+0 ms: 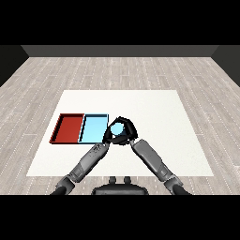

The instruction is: Pick the blue can and put it in the blue box

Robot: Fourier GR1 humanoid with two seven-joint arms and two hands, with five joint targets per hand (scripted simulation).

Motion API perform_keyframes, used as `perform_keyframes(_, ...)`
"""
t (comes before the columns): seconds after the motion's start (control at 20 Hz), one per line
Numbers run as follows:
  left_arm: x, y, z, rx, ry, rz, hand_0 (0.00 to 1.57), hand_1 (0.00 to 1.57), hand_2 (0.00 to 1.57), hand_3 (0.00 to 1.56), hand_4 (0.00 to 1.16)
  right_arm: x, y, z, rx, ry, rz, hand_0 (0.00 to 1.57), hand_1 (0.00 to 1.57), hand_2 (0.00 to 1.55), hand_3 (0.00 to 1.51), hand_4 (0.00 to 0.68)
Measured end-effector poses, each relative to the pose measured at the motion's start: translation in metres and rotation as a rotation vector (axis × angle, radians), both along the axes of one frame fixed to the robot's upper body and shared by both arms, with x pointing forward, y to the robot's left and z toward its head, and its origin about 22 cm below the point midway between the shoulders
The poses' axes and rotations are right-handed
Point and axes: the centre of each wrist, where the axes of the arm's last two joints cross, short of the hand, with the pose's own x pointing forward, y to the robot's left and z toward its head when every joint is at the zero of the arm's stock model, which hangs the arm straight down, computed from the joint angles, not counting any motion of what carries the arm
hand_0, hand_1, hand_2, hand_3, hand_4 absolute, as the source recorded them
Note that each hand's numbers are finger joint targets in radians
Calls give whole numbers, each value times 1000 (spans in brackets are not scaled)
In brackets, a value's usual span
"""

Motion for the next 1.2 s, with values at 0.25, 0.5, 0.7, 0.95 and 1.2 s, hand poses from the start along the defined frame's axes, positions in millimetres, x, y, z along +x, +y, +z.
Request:
perform_keyframes(0.25,-5,-2,0,-10,-7,18,695,695,776,556,656,-1,0,3,9,3,16,1477,1477,1452,1399,592)
perform_keyframes(0.5,-5,-5,2,-40,14,43,1571,1571,1492,1259,637,-1,-2,7,21,-4,9,1457,1457,1454,1410,548)
perform_keyframes(0.7,0,-7,2,-98,-32,73,1571,1571,1558,1436,884,-3,-6,8,54,22,1,831,831,905,587,144)
perform_keyframes(0.95,0,-6,-2,-120,-103,122,1571,1571,1552,1468,1044,-7,-5,7,40,49,-2,0,0,0,0,0)
perform_keyframes(1.2,0,-9,-5,-141,-130,134,1571,1571,1550,1444,1118,-3,-7,4,33,53,-7,0,0,0,0,0)
